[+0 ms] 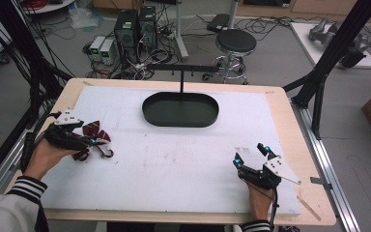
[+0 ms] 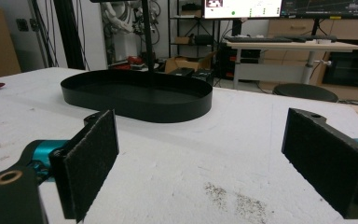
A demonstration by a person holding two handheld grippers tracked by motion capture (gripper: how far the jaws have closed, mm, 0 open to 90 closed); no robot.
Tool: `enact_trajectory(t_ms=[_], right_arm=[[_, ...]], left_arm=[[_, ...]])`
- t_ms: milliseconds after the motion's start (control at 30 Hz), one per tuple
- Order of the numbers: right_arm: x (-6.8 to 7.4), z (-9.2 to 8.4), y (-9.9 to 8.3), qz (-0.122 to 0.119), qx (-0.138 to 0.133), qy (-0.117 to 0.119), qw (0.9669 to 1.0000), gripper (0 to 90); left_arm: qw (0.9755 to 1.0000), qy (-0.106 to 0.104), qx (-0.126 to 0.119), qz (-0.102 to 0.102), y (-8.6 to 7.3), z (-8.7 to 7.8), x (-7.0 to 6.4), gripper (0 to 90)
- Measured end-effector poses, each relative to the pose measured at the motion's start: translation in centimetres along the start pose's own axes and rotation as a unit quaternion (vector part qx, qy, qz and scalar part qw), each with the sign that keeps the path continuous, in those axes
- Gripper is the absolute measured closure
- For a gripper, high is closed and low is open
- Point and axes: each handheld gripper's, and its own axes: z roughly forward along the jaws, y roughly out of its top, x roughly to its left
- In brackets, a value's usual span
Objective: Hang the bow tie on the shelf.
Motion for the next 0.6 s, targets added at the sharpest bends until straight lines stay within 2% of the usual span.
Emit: enact_trajectory(t_ms=[67, 100, 167, 333, 600], right_arm=[[0.0, 0.0, 0.0, 0.0, -0.001, 0.0, 1.0, 9.9], [0.0, 0.0, 0.0, 0.0, -0.001, 0.0, 1.0, 9.9], [0.0, 0.0, 0.0, 0.0, -0.001, 0.0, 1.0, 9.9], [0.0, 0.0, 0.0, 0.0, -0.001, -0.001, 1.0, 9.9], [0.0, 0.0, 0.0, 0.003, -0.001, -0.002, 1.0, 9.9]], left_arm=[[0.9997, -0.001, 0.024, -0.006, 0.1, 0.4, 0.2, 22.1], [0.9997, -0.001, 0.024, -0.006, 0.1, 0.4, 0.2, 22.5], [0.9992, -0.002, 0.04, -0.007, 0.3, 0.8, 0.4, 24.8], [0.9983, -0.011, 0.056, -0.012, 0.4, 1.2, 0.5, 31.0], [0.9952, -0.022, 0.094, -0.014, 0.6, 2.4, 0.5, 38.3]])
